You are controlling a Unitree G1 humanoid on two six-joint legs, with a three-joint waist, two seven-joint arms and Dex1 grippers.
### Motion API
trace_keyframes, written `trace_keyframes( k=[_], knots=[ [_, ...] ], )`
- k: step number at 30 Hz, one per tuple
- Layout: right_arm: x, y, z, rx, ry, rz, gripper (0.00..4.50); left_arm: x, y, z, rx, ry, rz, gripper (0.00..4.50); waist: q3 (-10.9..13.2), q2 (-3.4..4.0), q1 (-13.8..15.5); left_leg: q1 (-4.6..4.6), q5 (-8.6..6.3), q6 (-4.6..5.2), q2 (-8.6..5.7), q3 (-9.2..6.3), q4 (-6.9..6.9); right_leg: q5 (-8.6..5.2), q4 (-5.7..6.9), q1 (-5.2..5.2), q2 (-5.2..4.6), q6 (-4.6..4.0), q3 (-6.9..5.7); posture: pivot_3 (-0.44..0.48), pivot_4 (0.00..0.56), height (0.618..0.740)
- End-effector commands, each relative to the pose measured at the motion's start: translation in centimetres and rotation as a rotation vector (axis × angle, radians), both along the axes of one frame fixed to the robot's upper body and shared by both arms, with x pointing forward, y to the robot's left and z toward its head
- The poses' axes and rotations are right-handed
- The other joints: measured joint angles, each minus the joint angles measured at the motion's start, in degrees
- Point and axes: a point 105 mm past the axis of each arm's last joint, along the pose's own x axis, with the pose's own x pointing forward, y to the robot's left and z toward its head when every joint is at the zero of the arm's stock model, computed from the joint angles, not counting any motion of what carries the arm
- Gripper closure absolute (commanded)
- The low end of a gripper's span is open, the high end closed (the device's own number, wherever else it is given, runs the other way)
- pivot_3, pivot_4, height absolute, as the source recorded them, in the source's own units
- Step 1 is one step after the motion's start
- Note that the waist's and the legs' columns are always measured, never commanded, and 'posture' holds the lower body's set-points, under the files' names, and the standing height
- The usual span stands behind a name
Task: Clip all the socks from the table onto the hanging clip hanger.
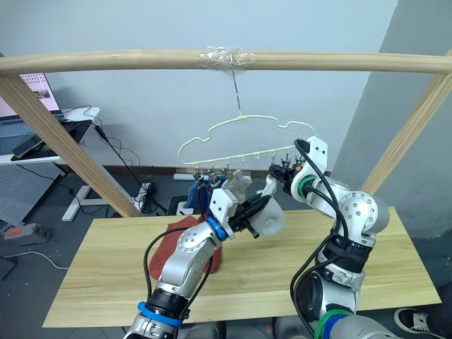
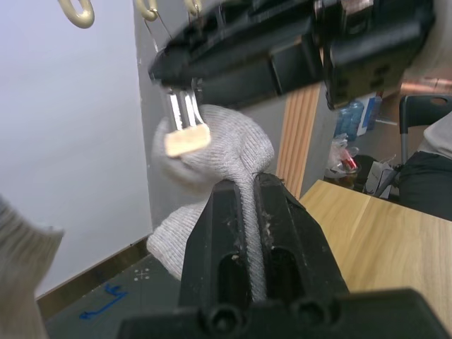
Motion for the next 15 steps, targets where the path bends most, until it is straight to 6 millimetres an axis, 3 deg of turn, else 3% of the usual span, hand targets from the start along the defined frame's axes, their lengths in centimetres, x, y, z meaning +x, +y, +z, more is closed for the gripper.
trace_keyframes(
  k=[1, 4, 5, 10, 15],
  knots=[
    [-0.7, -0.2, 2.0, 0.041, -0.128, 0.075, 1.17, 0.1, -0.2, 1.8, -0.047, -0.042, -0.004, 4.5, 0.0, 0.03, 0.0, 0.0, 0.0, 0.0, 0.0, -0.01, -0.02, 0.0, -0.01, 0.0, 0.0, 0.0, -0.01, -0.141, 0.104, 0.74],
    [-2.3, -0.4, 3.1, 0.094, -0.207, 0.147, 0.15, 0.1, -0.1, 1.7, -0.065, -0.003, -0.026, 3.7, 0.1, 0.14, -0.3, -0.04, -0.01, 0.01, 0.0, 0.0, -0.07, -0.01, -0.09, -0.01, 0.0, 0.01, 0.0, -0.145, 0.107, 0.74],
    [-2.6, -0.4, 3.2, 0.1, -0.221, 0.16, 0.0, 0.1, 0.0, 1.6, -0.068, 0.008, -0.031, 3.38, 0.1, 0.17, -0.5, -0.04, -0.01, 0.02, 0.01, 0.0, -0.09, -0.01, -0.12, -0.01, 0.02, 0.02, 0.0, -0.146, 0.108, 0.74],
    [-4.8, -0.9, 2.5, -0.08, -0.336, 0.214, 0.0, 0.3, 1.6, 0.6, -0.035, 0.072, -0.013, 1.83, 0.1, 0.2, -1.3, -0.08, -0.02, 0.03, 0.06, -0.04, -0.18, -0.01, -0.4, 0.03, 0.06, 0.04, -0.04, -0.152, 0.111, 0.74],
    [-4.2, -1.6, 0.3, -0.282, -0.409, 0.136, 0.0, 0.0, 3.7, -0.8, 0.056, 0.167, 0.028, 0.32, 0.2, 0.18, -2.5, -0.1, -0.04, 0.05, 0.06, 0.05, -0.2, -0.03, -0.51, 0.01, 0.06, 0.08, 0.05, -0.145, 0.11, 0.74]
  ],
)
